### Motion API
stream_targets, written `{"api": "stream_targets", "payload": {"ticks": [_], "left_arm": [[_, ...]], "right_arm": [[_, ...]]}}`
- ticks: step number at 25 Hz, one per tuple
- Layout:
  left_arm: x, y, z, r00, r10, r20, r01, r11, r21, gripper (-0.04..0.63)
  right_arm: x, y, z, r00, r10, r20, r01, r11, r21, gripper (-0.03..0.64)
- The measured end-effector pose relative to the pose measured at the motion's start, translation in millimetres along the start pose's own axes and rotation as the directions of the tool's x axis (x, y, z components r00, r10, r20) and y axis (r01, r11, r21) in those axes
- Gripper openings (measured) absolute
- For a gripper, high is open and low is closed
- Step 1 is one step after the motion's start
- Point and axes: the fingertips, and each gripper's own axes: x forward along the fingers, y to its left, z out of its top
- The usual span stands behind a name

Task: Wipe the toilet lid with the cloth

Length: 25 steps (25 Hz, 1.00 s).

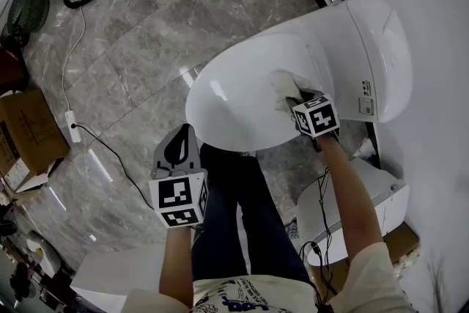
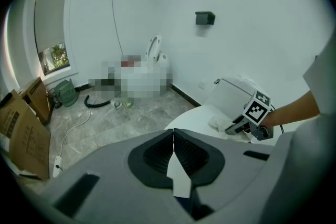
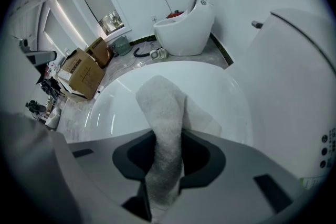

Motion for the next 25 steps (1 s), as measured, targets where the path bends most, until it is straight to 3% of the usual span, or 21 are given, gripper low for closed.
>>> {"api": "stream_targets", "payload": {"ticks": [9, 25], "left_arm": [[-1, -8, -2, 1.000, -0.017, -0.003, 0.017, 1.000, 0.013, 0.009], [-3, -11, -7, 1.000, -0.024, -0.002, 0.024, 0.999, 0.021, 0.009]], "right_arm": [[-14, -41, -16, 0.994, -0.110, -0.002, 0.110, 0.992, 0.061, 0.103], [-28, -72, -57, 0.950, -0.307, -0.047, 0.311, 0.939, 0.144, 0.106]]}}
